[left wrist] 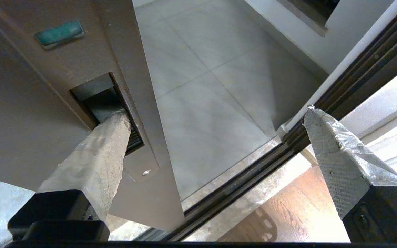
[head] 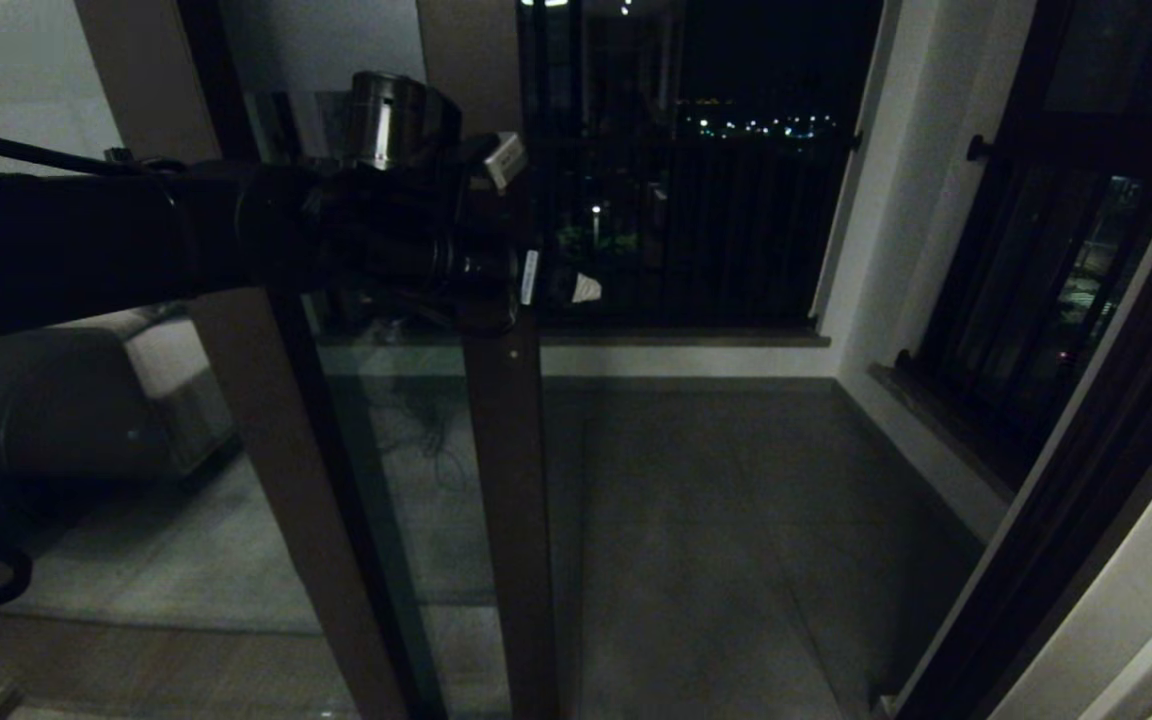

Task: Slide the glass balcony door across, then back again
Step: Close the slid door

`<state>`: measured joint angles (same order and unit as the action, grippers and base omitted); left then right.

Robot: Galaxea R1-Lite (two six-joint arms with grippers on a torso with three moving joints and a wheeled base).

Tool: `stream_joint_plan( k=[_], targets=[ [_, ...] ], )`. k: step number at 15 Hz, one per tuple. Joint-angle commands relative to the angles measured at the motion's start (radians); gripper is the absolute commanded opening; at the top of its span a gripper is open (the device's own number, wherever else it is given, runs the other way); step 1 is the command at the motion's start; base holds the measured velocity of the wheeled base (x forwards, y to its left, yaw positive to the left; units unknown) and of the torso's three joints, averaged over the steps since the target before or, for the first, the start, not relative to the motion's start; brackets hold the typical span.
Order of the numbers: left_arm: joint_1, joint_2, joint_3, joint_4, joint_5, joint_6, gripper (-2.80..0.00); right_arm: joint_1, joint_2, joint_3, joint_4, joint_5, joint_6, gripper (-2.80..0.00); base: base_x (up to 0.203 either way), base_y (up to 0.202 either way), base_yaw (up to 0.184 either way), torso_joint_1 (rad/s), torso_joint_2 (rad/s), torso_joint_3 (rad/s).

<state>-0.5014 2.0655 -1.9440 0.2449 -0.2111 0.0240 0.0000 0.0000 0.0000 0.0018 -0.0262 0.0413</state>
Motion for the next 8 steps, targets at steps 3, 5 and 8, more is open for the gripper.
stream_joint_plan(
  k=[3, 5, 8],
  targets=[
    [-0.014, 0.019, -0.007, -0.003, -0.007, 0.002, 0.0, 0.0, 0.0, 0.0, 0.0, 0.0, 0.0, -2.8, 0.0, 0.0, 0.0, 0.0, 0.0, 0.0],
    [-0.014, 0.019, -0.006, -0.003, -0.008, 0.002, 0.0, 0.0, -0.002, 0.0, 0.0, 0.0, 0.0, -2.8, 0.0, 0.0, 0.0, 0.0, 0.0, 0.0],
    [-0.022, 0.021, -0.006, -0.003, -0.005, 0.002, 0.0, 0.0, 0.0, 0.0, 0.0, -0.001, 0.0, -2.8, 0.0, 0.0, 0.0, 0.0, 0.0, 0.0]
  ],
)
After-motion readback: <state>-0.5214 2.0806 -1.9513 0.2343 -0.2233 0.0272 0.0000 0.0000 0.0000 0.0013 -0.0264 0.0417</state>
